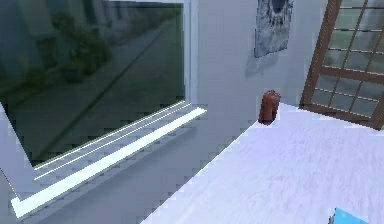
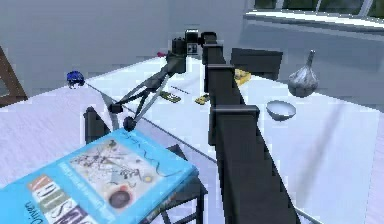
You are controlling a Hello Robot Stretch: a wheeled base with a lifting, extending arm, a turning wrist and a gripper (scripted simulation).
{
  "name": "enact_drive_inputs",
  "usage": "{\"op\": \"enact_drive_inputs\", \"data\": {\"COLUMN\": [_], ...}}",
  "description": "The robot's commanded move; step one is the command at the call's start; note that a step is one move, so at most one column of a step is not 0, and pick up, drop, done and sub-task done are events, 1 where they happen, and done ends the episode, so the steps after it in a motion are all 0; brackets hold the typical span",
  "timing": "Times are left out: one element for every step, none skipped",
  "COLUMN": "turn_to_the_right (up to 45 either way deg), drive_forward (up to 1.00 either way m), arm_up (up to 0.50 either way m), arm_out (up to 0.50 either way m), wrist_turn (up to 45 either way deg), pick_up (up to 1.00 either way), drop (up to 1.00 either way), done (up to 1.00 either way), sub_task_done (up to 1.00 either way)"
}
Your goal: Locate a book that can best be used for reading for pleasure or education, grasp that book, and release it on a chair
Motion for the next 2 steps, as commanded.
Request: {"op": "enact_drive_inputs", "data": {"turn_to_the_right": [0.0, 45.0], "drive_forward": [0.00, 0.00], "arm_up": [0.00, 0.00], "arm_out": [-0.48, 0.00], "wrist_turn": [0.0, 0.0], "pick_up": [0.00, 0.00], "drop": [0.00, 0.00], "done": [0.00, 0.00], "sub_task_done": [0.00, 0.00]}}
